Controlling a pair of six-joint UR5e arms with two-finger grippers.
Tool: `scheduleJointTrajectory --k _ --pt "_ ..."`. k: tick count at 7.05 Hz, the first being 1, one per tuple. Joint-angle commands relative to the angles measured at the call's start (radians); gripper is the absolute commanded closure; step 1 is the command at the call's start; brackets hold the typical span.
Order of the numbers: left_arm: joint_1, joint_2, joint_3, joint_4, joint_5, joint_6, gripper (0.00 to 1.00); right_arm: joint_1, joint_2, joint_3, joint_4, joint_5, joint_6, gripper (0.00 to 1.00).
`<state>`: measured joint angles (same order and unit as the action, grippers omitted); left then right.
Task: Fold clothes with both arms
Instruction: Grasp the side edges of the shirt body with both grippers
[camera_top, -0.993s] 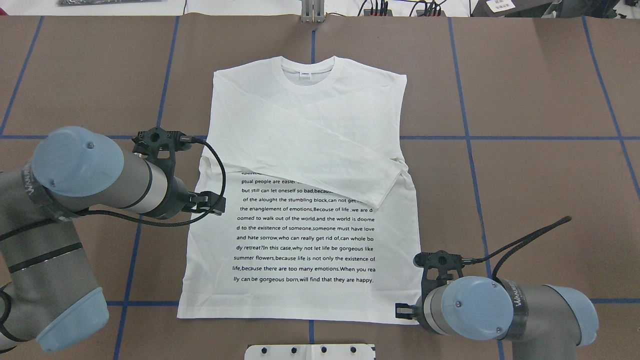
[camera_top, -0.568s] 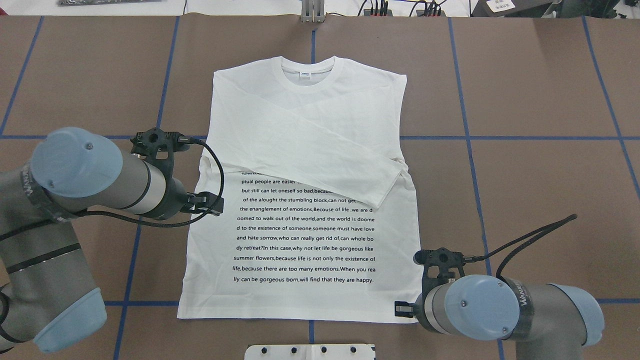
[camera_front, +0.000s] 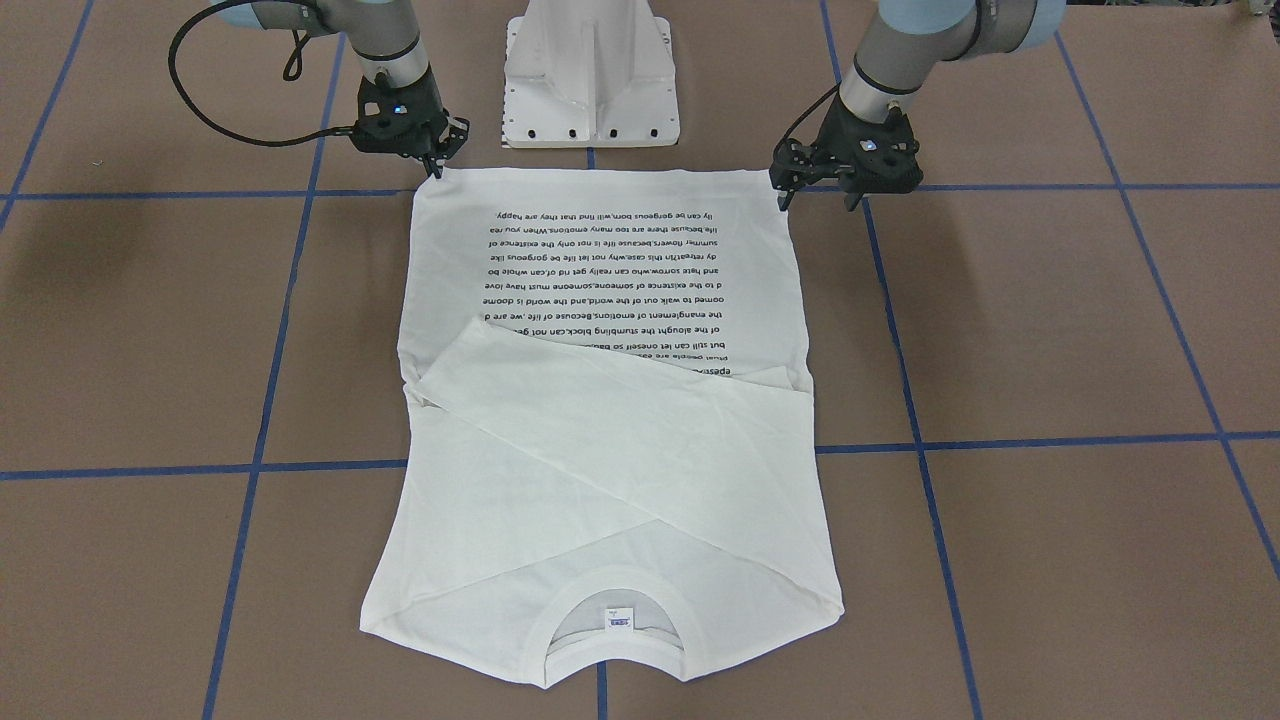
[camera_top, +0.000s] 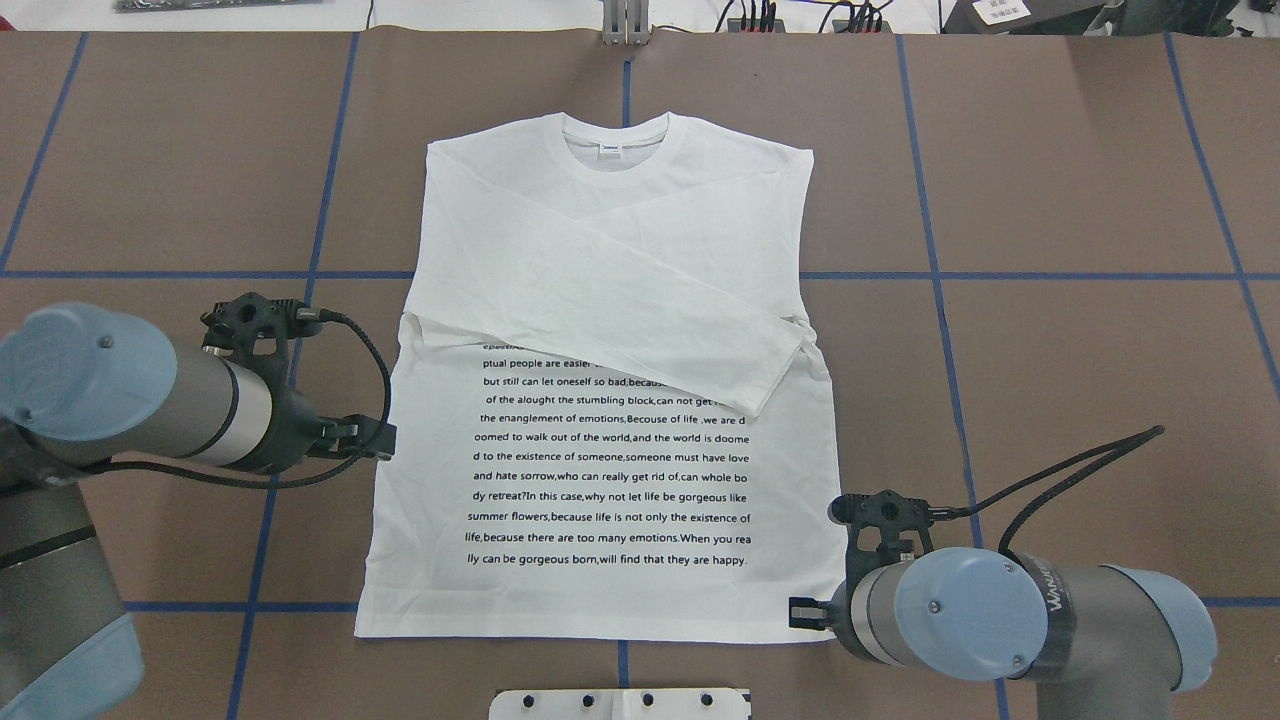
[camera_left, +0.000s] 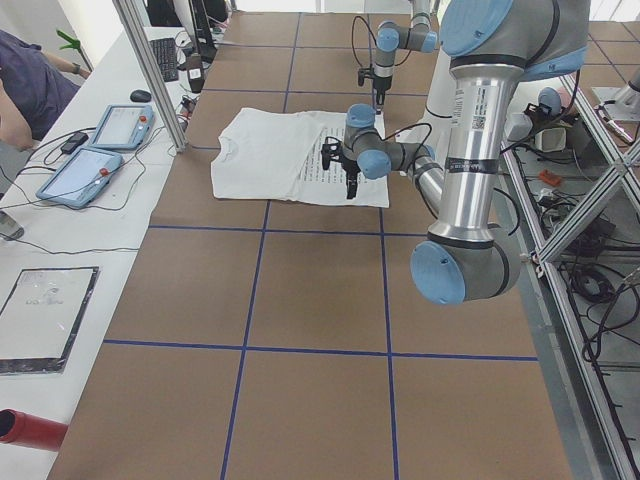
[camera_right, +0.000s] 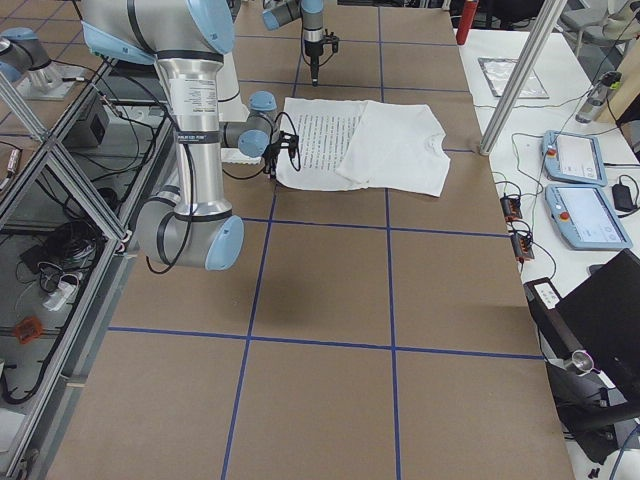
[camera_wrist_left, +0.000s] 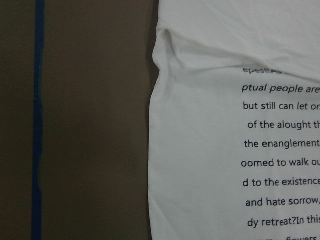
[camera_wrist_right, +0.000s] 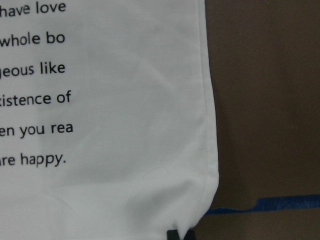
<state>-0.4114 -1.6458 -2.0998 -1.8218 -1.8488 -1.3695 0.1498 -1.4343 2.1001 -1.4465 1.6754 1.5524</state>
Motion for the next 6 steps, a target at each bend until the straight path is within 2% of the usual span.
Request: scheduleJointTrajectory --k 1,4,6 --pt "0.124 0.009 0.006 -0.004 0.045 -0.106 0.01 0.004 0.002 0.011 0.002 0.001 -0.002 1.00" --pt "0.157 -0.011 0.041 -0.002 0.045 -0.118 0.03 0.011 0.003 0.020 0.002 0.001 -0.002 1.00" --pt "0.161 -0.011 0.061 -0.002 0.046 -0.118 0.10 0.010 0.005 0.020 0.002 0.001 -0.002 1.00"
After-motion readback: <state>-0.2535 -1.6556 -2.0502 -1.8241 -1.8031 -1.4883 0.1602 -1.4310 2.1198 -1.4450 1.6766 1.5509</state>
